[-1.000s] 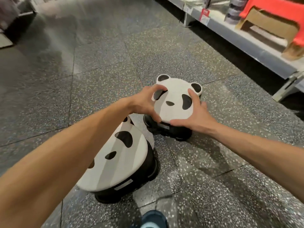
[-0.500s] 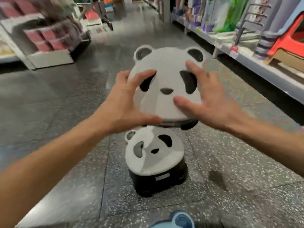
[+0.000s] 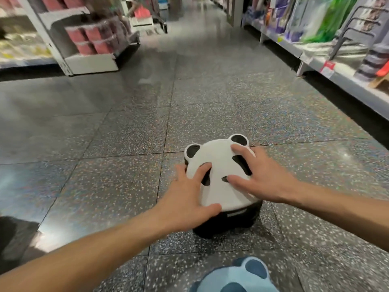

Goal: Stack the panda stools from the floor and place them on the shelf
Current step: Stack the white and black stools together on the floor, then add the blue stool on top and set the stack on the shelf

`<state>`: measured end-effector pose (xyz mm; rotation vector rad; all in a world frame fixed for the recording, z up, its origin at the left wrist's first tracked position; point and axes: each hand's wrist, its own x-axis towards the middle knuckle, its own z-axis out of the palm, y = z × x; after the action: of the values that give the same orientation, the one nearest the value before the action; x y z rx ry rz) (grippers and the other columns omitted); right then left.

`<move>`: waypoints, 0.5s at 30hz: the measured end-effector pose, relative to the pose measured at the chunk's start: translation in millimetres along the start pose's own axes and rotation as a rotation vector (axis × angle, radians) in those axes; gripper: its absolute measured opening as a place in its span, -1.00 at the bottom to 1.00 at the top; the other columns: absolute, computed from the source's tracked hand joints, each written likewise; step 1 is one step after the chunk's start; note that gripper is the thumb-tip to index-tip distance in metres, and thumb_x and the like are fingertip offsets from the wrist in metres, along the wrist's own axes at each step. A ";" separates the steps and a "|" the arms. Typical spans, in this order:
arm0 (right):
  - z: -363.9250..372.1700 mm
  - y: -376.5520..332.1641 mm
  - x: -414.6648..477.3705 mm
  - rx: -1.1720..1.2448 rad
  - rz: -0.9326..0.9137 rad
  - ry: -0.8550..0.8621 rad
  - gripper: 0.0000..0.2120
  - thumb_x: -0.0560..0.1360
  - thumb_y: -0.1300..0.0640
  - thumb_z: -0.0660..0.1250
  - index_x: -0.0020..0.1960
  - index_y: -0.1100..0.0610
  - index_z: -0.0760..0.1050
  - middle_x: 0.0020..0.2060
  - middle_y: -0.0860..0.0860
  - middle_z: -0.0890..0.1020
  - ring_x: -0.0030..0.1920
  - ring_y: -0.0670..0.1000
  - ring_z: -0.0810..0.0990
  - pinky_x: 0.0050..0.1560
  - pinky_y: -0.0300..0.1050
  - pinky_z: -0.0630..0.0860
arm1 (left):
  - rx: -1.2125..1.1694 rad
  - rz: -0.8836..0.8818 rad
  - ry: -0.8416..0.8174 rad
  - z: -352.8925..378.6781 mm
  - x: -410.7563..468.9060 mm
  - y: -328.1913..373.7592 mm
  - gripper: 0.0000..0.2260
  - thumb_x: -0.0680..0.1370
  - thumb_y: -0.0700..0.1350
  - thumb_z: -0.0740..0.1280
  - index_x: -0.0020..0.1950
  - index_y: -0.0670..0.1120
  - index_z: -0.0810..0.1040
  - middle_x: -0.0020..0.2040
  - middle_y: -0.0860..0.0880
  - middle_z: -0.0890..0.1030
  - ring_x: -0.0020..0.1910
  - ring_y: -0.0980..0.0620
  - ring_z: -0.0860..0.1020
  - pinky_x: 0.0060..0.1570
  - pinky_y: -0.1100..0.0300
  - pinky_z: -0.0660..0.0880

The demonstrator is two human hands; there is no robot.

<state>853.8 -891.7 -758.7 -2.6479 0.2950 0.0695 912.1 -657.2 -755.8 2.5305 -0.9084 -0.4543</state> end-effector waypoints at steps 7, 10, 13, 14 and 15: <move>18.7 23.6 27.8 0.050 0.049 -0.109 -0.07 0.29 -0.64 0.11 0.59 -0.37 0.03 0.37 0.10 0.34 0.34 0.27 0.50 0.32 0.11 0.46 | -0.236 -0.069 -0.100 22.8 29.0 -28.5 -0.12 0.39 0.35 0.44 0.59 0.43 0.03 0.34 0.01 0.22 0.36 -0.19 0.45 0.45 0.02 0.42; 20.1 24.2 29.0 0.060 0.061 -0.098 -0.12 0.37 -0.59 0.17 0.60 -0.34 0.04 0.40 0.11 0.33 0.35 0.27 0.49 0.34 0.14 0.46 | -0.256 -0.047 -0.093 24.8 25.5 -34.0 -0.15 0.41 0.39 0.40 0.59 0.48 0.00 0.37 0.04 0.22 0.34 -0.18 0.47 0.45 -0.01 0.44; 23.0 22.9 14.2 0.184 0.061 -0.069 -0.11 0.48 -0.41 0.32 0.66 -0.17 0.01 0.46 0.10 0.29 0.46 0.21 0.40 0.47 0.13 0.36 | -0.230 -0.061 -0.086 25.4 13.5 -27.8 -0.16 0.43 0.41 0.32 0.63 0.40 -0.01 0.51 0.02 0.14 0.45 -0.22 0.39 0.54 -0.10 0.36; 25.9 20.7 0.8 0.244 0.063 -0.045 -0.09 0.51 -0.34 0.36 0.67 -0.11 -0.03 0.50 0.08 0.24 0.50 0.17 0.35 0.51 0.10 0.30 | -0.151 -0.053 -0.035 28.1 4.6 -23.5 -0.16 0.44 0.39 0.31 0.65 0.33 0.03 0.57 0.00 0.09 0.50 -0.24 0.33 0.57 -0.14 0.31; 29.5 17.8 -17.2 0.298 0.071 -0.022 -0.06 0.52 -0.29 0.38 0.68 -0.09 -0.08 0.53 0.04 0.19 0.52 0.14 0.30 0.52 0.09 0.25 | -0.013 -0.001 0.035 31.5 -7.3 -18.0 -0.16 0.44 0.33 0.33 0.66 0.24 0.08 0.62 -0.05 0.03 0.56 -0.27 0.23 0.59 -0.21 0.25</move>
<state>833.2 -890.1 -791.1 -2.3395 0.3628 0.0712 902.6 -648.2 -790.4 2.5195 -0.8884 -0.4135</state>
